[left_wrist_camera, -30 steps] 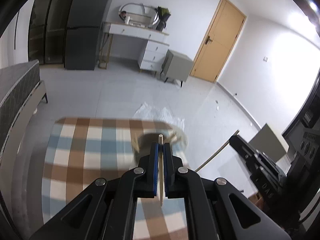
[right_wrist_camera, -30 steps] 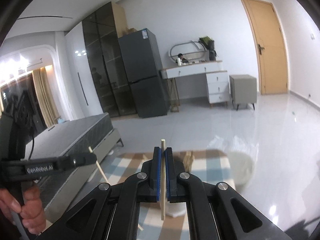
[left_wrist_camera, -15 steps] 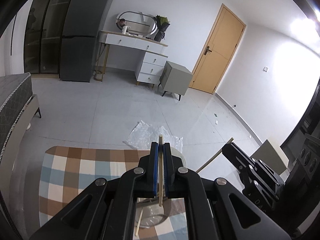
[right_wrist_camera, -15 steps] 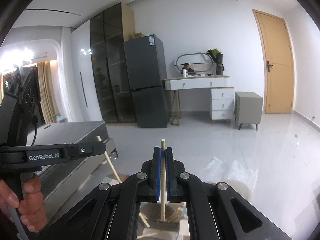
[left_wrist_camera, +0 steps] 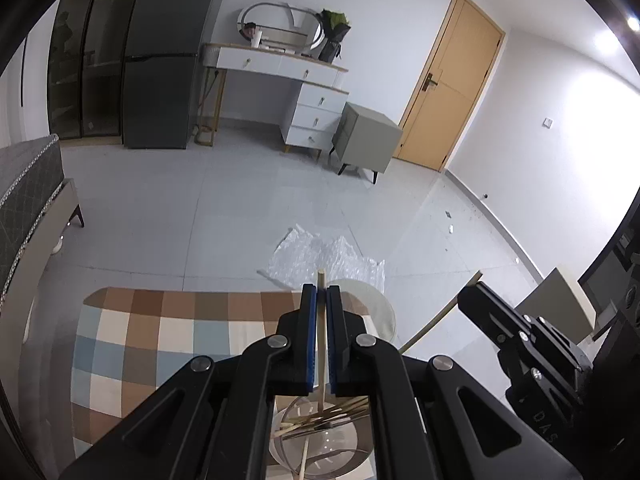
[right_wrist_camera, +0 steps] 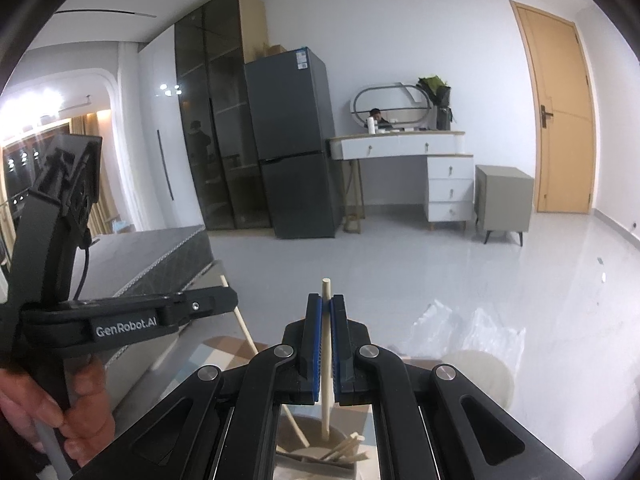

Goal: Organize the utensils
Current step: 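Open both tools to drop the chopsticks into the utensil holder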

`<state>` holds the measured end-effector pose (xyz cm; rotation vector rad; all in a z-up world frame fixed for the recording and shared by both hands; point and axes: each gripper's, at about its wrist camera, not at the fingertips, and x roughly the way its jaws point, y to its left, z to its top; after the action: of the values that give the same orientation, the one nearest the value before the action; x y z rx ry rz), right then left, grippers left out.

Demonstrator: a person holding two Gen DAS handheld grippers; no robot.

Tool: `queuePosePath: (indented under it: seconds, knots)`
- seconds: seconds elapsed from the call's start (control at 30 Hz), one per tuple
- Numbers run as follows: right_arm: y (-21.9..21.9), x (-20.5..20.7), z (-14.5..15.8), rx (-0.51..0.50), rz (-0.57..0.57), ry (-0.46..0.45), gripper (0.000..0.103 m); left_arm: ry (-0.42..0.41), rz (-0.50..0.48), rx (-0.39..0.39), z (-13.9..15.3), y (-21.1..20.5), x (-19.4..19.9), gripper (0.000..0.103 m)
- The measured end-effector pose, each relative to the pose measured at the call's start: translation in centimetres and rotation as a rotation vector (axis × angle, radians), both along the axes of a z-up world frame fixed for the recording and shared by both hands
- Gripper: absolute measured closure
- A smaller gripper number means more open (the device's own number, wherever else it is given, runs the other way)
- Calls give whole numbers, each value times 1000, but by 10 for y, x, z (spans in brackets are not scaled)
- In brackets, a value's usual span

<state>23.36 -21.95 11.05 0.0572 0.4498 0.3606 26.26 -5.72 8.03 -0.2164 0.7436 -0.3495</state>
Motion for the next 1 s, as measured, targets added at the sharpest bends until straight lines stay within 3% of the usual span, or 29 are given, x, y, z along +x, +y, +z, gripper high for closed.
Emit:
queuePosePath:
  seconds: [0.33,0.6,0.7,0.83,0.93,1.0]
  knots:
    - [-4,4,-24,8,-1,64,100,39,-33,3,-8,-2,0,103]
    - [-14,9,-55,48,-5,197,96,162,-80,17,-21,0,1,101]
    - [-25,4,-63,69,-39,235,89,176,-72,30,-18,4,-9,92]
    - [-34,-11,-59,85,-54,234,83,157,-35,27,-8,15,-23,65]
    - [-36,-26,-46,86,-62,206,64,137,-10,47,0,20,-36,60]
    - [-33,-35,-39,84,-65,184,60,128,-5,56,4,22,-44,59]
